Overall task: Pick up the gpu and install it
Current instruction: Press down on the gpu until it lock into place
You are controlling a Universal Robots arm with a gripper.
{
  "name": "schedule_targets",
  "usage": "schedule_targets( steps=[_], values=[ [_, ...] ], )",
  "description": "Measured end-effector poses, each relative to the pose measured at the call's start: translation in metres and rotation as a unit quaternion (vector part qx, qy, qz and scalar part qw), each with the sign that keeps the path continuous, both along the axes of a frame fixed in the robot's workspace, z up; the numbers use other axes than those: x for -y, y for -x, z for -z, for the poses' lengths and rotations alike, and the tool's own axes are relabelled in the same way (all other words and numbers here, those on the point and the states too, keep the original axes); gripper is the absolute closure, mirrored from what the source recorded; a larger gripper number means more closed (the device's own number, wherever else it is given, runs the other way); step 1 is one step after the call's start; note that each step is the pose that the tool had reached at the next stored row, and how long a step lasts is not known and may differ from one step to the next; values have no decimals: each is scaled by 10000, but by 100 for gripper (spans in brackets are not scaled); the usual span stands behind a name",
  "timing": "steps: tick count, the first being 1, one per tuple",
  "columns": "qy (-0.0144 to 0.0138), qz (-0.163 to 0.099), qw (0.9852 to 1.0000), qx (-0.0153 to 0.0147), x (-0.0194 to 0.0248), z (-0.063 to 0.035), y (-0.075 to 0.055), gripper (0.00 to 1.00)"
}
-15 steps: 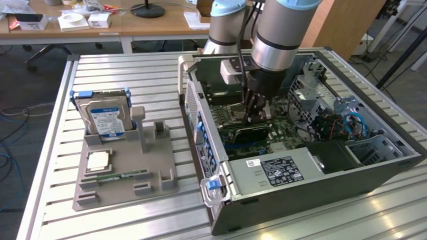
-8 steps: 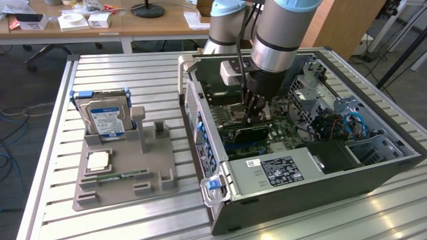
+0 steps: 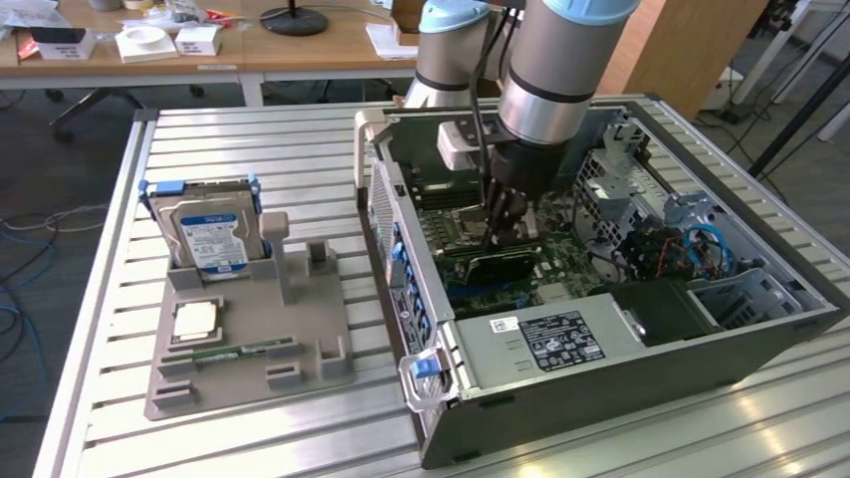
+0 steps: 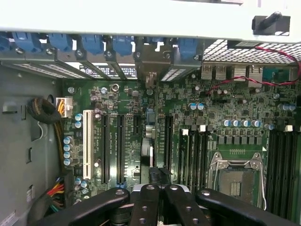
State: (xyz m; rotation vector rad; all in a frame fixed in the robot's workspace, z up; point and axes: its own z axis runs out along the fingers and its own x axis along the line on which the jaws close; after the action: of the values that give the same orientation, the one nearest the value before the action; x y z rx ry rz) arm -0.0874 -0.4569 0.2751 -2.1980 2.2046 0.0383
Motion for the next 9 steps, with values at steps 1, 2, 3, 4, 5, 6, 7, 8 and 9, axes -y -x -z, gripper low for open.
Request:
schedule_targets(
  steps=[1,2,3,4,5,6,7,8,9],
  values=[
    [-2,0,10000,0,0,10,0,90],
    [-3,0,10000,0,0,19,0,90],
    [-5,1,10000,0,0,28,1,90],
    [-7,1,10000,0,0,38,1,90],
    [-7,1,10000,0,0,43,1,90],
    [-6,1,10000,-1,0,42,1,90],
    [-7,0,10000,0,0,43,0,90],
    [-6,0,10000,-1,0,43,1,90],
    [-8,0,10000,0,0,48,0,90]
  ],
)
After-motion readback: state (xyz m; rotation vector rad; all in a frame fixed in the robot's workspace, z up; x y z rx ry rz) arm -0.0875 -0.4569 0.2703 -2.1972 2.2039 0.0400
